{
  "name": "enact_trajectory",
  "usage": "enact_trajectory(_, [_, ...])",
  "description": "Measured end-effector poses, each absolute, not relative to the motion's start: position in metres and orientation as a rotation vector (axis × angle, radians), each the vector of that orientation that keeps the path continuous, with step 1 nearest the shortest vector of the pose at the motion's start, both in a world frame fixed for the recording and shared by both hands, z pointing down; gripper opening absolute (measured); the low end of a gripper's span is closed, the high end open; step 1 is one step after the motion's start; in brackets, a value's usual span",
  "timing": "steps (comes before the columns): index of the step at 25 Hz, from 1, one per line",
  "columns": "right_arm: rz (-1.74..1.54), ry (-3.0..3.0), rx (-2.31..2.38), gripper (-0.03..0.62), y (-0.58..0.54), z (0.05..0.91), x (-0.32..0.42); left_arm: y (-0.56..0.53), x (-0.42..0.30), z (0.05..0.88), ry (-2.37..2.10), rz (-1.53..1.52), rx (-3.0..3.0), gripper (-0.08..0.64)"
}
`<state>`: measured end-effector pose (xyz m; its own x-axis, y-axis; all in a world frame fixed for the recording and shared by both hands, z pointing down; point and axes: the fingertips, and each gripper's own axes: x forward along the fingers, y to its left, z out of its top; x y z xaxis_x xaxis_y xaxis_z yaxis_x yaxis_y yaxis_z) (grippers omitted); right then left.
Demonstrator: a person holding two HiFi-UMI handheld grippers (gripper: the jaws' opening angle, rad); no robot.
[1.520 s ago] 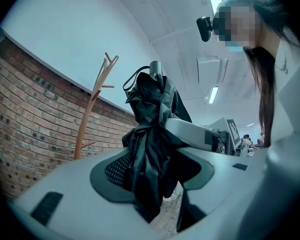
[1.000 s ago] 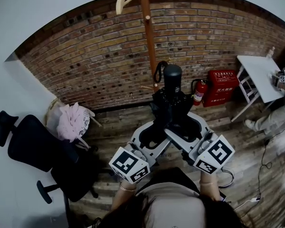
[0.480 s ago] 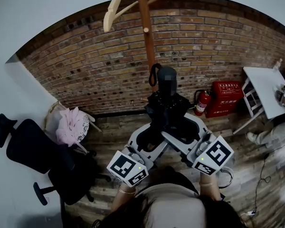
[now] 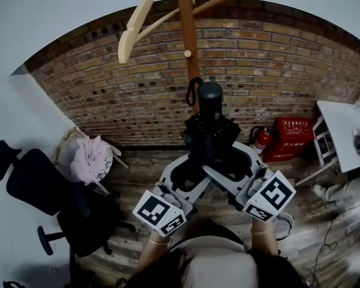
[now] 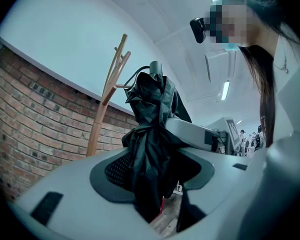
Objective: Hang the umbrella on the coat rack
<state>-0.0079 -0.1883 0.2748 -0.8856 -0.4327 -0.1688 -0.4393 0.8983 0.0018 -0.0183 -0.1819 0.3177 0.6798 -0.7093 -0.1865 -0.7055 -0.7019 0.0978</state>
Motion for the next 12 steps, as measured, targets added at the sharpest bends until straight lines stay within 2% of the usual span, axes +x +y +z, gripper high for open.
enact_trajectory(12, [0.11, 2.93, -0.512, 0.27, -0.226, 0.265, -0.011, -0.221, -0.02, 0.308, -1.367, -0.377, 2.834, 0.228])
